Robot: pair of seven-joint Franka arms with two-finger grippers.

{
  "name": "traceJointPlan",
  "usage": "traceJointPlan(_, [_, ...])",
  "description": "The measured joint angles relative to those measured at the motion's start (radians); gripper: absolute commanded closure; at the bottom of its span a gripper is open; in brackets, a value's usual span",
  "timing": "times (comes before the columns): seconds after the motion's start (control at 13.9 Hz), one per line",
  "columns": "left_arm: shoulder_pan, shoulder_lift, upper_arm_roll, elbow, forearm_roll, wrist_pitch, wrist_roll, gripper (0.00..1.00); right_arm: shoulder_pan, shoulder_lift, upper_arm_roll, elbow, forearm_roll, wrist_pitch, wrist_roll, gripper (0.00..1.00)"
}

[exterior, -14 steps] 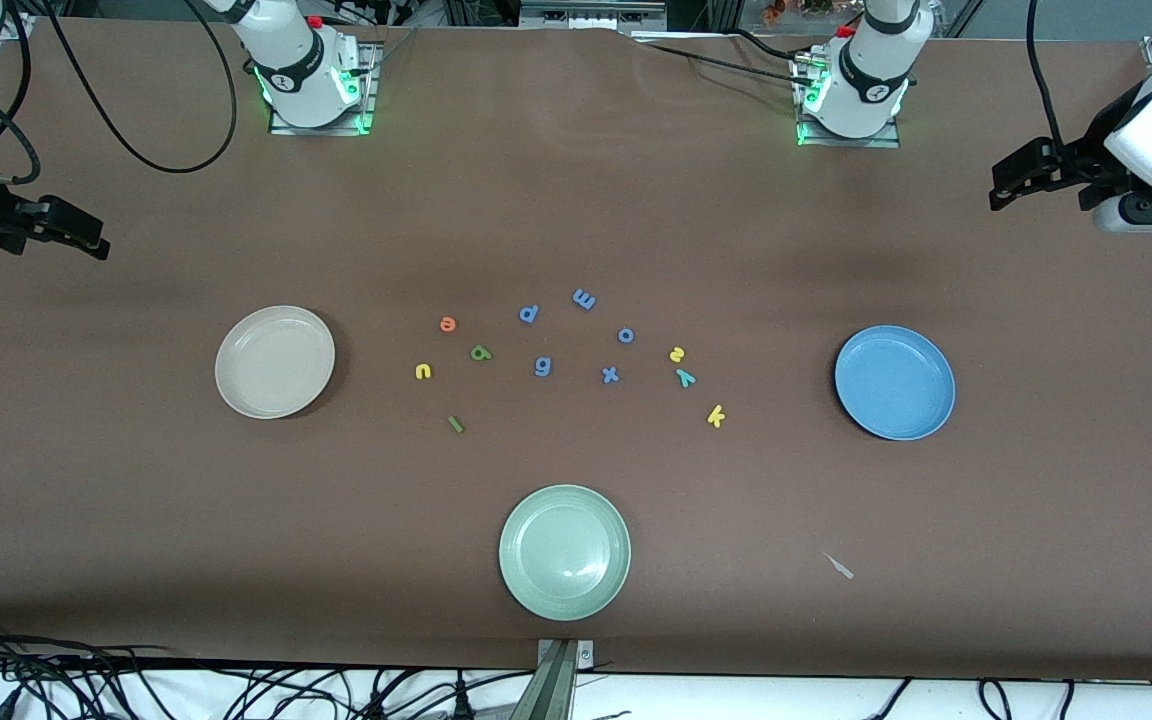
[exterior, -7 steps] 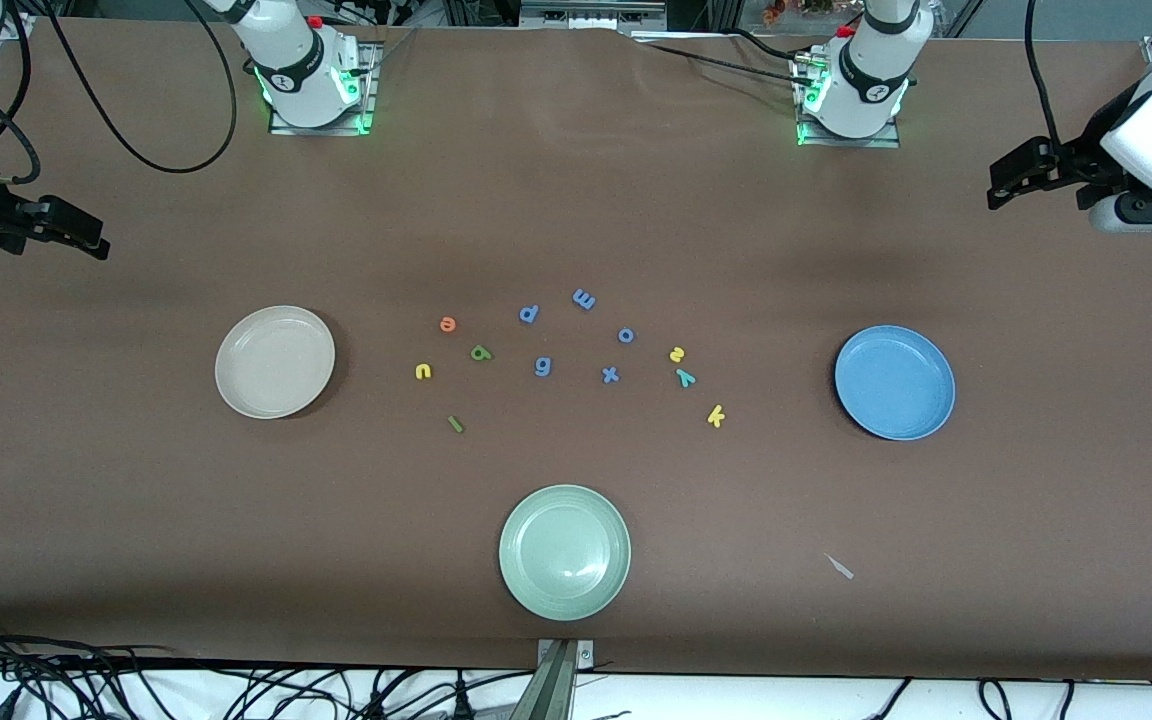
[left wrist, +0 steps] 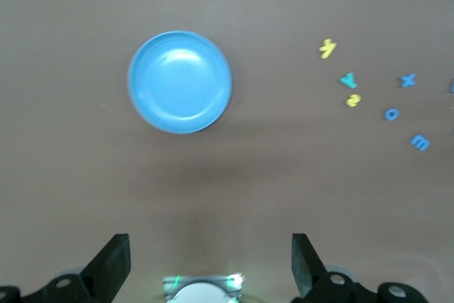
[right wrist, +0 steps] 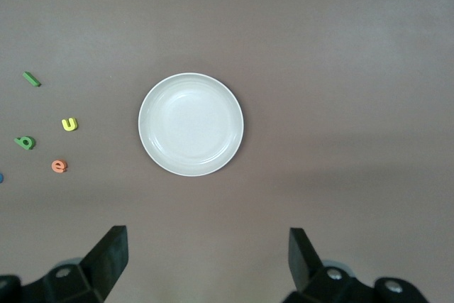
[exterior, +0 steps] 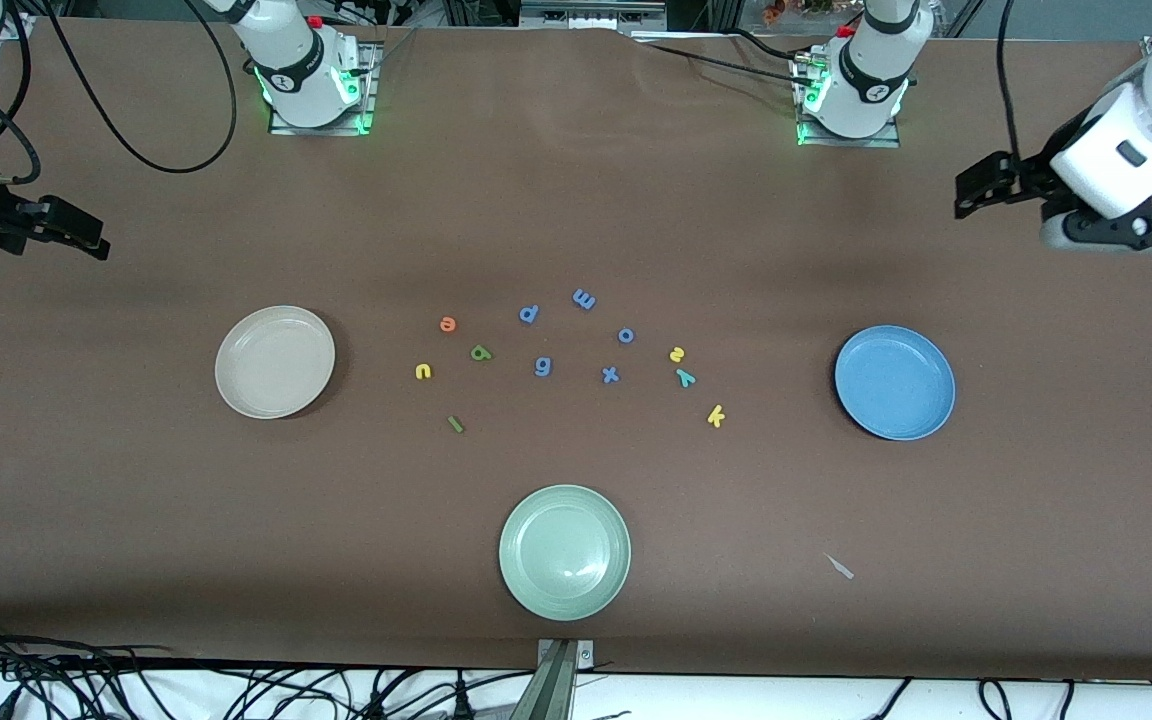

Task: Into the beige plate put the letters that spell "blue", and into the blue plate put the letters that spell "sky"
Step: 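Reach the left gripper to the yellow k while the right gripper reaches the yellow u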

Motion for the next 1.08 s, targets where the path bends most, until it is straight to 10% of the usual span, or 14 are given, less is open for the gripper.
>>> traceJointPlan(1.08, [-0.096,0.221,-0.098,-0.144,-0.021,0.455,-0.088,0.00,0.104,0.147,0.018,0.000,0.001,0.057,-0.026,0.00])
